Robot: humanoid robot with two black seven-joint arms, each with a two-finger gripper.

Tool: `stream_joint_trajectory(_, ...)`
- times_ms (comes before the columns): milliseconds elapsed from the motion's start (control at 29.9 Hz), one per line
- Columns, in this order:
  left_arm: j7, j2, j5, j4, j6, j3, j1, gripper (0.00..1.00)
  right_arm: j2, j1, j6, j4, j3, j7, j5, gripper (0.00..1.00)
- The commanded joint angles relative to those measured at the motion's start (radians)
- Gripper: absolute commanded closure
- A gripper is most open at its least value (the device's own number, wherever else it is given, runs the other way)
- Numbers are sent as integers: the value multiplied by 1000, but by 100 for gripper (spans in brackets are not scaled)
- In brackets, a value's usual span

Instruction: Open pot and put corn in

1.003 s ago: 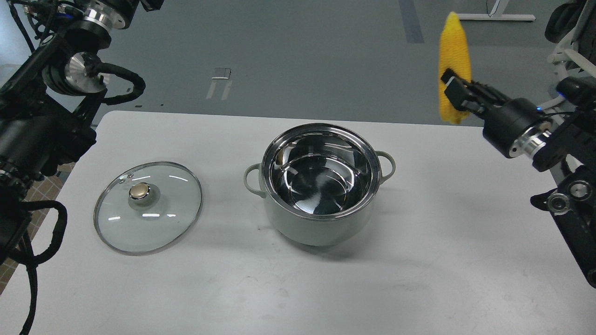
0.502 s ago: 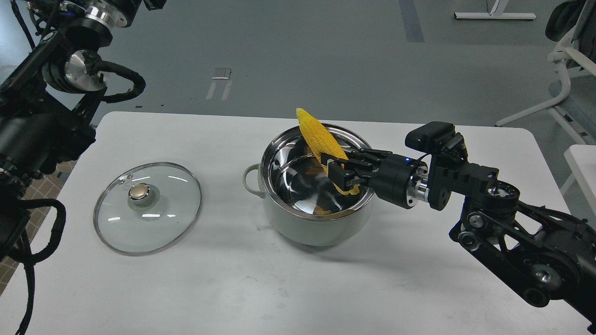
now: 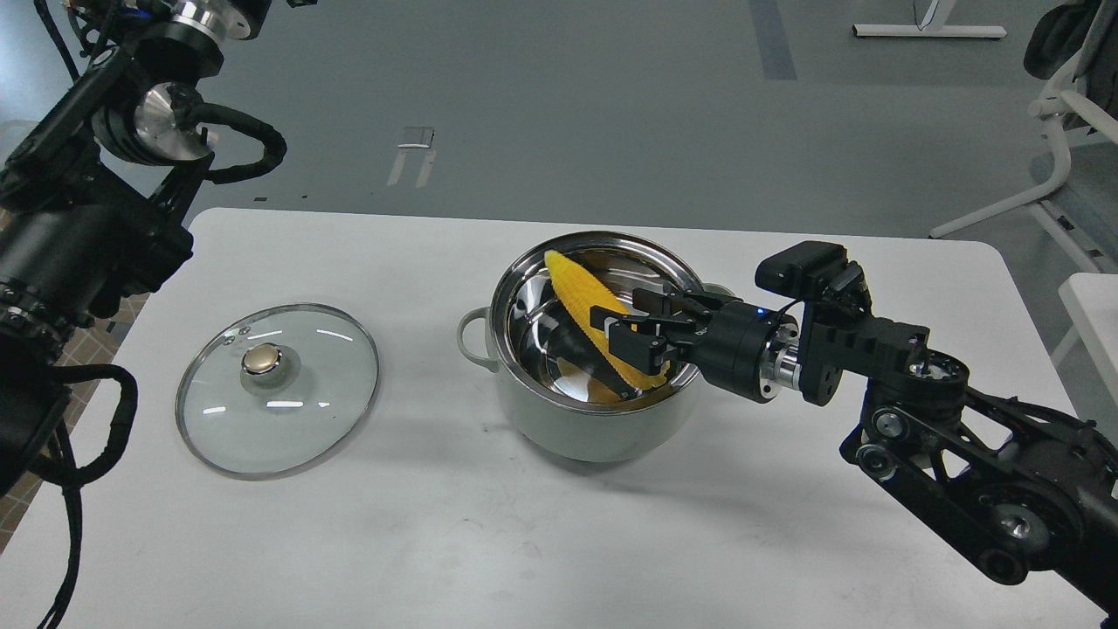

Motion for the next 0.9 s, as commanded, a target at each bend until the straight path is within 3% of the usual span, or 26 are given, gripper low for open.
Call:
stream_joint_trajectory(0, -2, 1, 0, 0, -1, 2, -13, 2, -2, 1, -1, 4, 7, 0, 0, 19)
stream_joint_trajectory(100, -2, 4, 0, 0, -4, 2, -13, 2, 6, 1, -5, 4, 27, 1, 3, 1)
stream_joint_trajectory(267, -2, 10, 0, 0, -4, 2, -10, 2, 57, 6, -13, -4, 140, 3, 8, 0)
stream_joint_trajectory(502, -6, 13, 0, 0, -9, 10, 6, 2, 287, 40, -19, -88, 492, 8, 40, 0)
stream_joint_trajectory(702, -6, 13, 0, 0, -14, 10, 18, 2, 330, 122, -67, -144, 654, 8, 256, 0)
stream_joint_trajectory(869, -5, 30, 0, 0, -18, 8, 39, 2, 313, 254, -110, -349, 691, 8, 699, 0)
